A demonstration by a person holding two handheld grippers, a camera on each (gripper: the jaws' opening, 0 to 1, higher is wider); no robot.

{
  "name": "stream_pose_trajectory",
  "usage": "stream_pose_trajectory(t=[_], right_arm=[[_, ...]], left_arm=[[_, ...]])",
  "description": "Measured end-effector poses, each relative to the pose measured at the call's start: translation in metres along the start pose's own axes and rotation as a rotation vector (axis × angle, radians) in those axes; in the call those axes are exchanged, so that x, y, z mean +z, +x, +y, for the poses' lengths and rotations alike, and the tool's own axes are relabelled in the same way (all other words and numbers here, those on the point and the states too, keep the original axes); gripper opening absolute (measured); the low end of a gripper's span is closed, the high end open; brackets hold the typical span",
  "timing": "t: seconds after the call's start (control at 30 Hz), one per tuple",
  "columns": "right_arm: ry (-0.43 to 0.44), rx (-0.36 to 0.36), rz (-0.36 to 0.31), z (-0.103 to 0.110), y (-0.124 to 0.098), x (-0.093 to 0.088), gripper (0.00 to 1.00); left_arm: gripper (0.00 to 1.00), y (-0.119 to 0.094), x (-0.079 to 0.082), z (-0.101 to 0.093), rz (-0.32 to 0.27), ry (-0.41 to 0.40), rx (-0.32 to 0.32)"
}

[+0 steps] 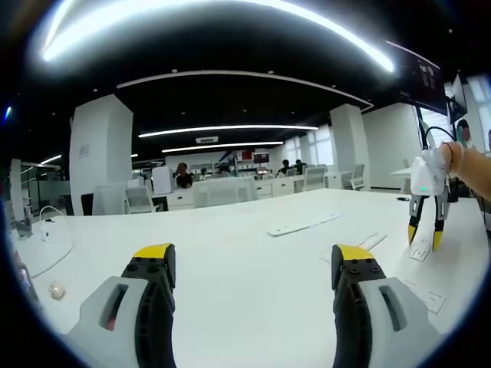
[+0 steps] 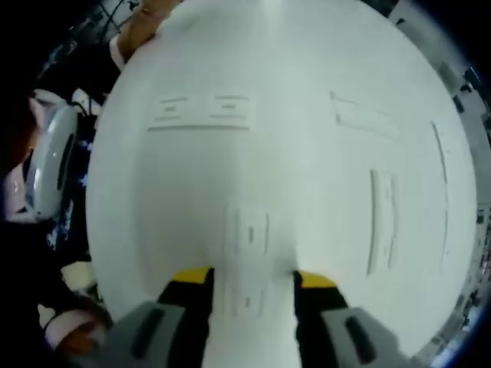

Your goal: Locate the socket holder cover, grip the socket holder cover, clip it into the socket holder slot.

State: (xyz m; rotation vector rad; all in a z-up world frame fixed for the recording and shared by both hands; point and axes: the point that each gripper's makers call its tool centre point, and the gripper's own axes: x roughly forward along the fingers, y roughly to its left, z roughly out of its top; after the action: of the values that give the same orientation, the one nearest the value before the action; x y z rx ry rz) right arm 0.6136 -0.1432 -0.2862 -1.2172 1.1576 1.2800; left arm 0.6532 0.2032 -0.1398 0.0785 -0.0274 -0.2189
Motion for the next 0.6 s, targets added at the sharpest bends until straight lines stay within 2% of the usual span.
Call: stream_pose_trajectory(t=[0.6], right_arm=[[0.000,0.002,0.003,-0.0057,0.0003,-0.0005,0.34]], left_arm=[[0.82,0.0032,-0.0001,0.0018,0.005,0.001,-0.002]])
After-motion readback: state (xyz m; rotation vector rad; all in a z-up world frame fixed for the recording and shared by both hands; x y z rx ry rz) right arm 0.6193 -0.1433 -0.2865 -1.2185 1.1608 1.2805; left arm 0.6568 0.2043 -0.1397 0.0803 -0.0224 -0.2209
